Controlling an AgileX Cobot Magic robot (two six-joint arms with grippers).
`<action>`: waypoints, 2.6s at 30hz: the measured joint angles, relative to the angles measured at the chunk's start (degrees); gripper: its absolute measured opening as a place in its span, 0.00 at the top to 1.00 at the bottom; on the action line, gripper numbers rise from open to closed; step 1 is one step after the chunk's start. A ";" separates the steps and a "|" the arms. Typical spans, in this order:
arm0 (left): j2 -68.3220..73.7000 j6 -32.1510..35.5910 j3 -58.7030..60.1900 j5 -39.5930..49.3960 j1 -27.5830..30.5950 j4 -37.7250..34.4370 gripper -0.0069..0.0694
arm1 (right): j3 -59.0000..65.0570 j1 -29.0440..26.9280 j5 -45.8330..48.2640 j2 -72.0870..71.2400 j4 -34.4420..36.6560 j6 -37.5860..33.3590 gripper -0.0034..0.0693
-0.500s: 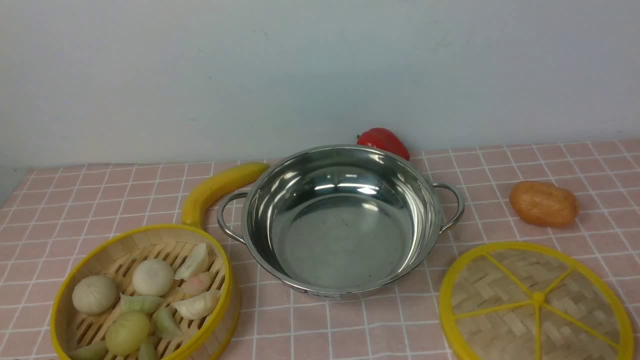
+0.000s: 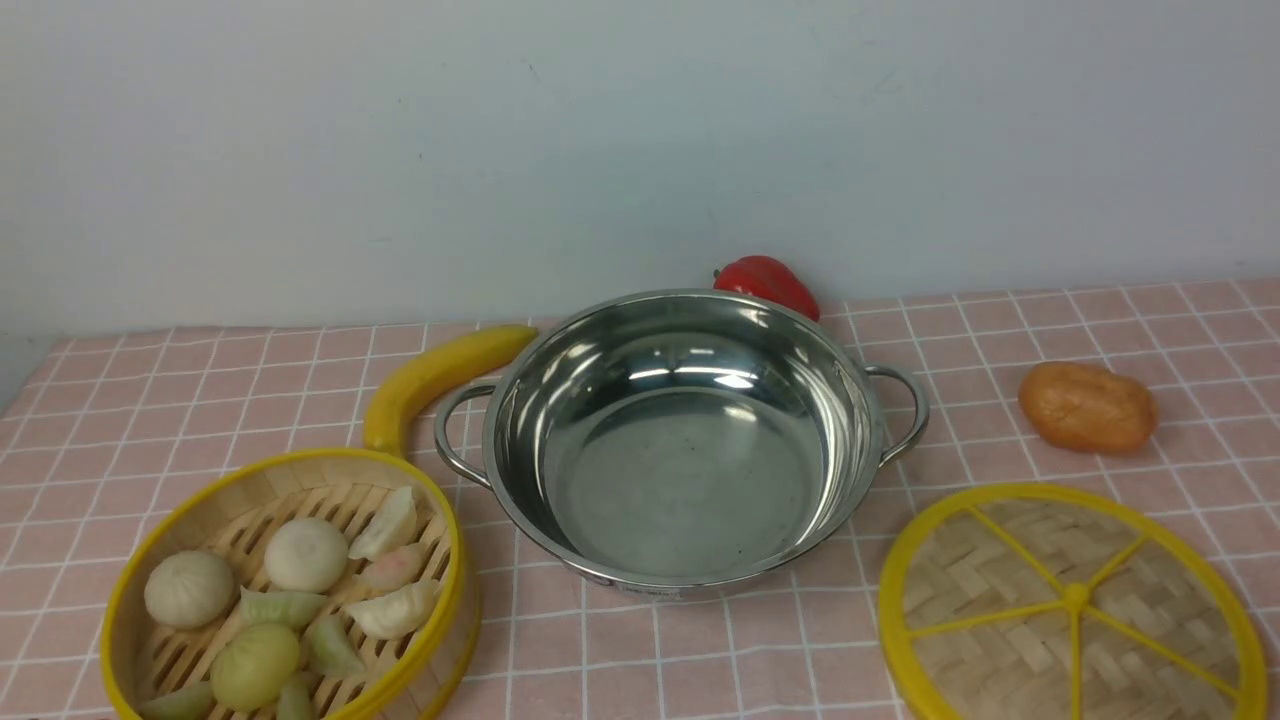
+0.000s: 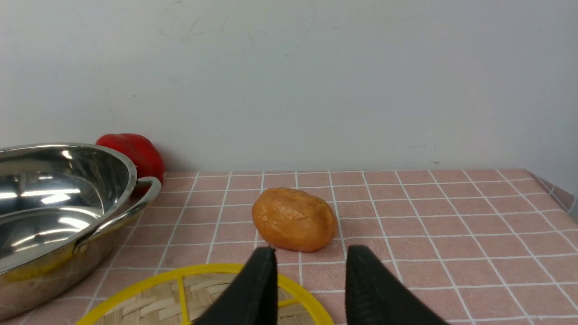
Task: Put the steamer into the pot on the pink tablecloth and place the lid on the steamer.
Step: 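Grasp the rim of the steamer basket holding the buns with the left gripper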
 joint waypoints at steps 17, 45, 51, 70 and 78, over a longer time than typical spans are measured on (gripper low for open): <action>0.00 -3.45 0.00 -3.43 0.00 -12.49 0.59 | 0.00 0.00 -3.73 0.00 11.70 8.74 0.62; -0.17 -11.39 -13.69 -55.60 0.00 -35.01 0.59 | -5.62 0.00 -50.43 -0.23 34.80 20.28 0.62; 0.91 7.16 -28.49 -45.71 0.00 -29.56 0.59 | -15.08 0.00 -48.71 0.56 27.25 9.10 0.62; 37.78 -9.28 -46.48 31.01 13.41 -4.66 0.62 | -33.63 0.00 36.07 37.89 18.05 0.01 0.62; 57.82 -10.52 -46.57 40.81 13.70 -0.93 0.61 | -33.70 0.00 37.41 41.61 18.11 -4.92 0.62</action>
